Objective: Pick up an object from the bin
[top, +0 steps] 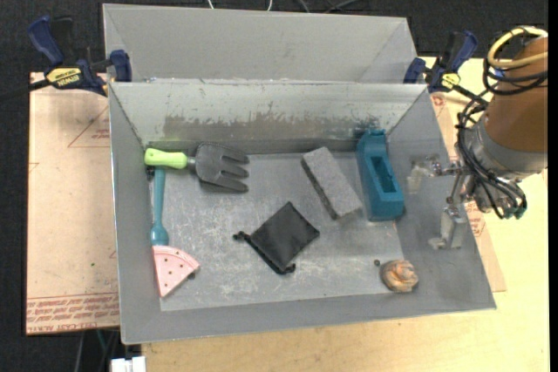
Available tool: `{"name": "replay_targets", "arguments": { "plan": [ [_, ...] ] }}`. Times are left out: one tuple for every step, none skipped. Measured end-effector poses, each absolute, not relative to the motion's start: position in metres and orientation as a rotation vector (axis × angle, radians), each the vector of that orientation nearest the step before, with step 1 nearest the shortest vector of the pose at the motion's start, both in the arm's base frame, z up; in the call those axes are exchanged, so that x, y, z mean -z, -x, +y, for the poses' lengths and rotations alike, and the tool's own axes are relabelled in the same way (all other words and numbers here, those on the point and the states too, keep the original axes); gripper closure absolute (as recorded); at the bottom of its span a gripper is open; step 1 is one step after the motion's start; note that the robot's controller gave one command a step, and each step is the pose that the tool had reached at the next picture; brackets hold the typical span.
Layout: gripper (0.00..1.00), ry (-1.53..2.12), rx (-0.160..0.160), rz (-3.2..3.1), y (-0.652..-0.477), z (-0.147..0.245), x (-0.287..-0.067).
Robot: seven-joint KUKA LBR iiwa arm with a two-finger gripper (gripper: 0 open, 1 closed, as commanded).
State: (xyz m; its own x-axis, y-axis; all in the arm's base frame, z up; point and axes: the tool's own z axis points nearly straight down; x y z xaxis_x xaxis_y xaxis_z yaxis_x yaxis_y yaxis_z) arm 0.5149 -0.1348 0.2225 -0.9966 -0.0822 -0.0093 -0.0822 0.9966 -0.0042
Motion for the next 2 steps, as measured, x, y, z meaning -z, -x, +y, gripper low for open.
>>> {"name": "replay_targets", "arguments": {
  "plan": [
    [0.00,0.241,0.002,3.125,-0.515,-0.095,-0.146],
    [0.00,0.249,-0.001,3.130,-0.491,-0.046,-0.136]
  ]
}}
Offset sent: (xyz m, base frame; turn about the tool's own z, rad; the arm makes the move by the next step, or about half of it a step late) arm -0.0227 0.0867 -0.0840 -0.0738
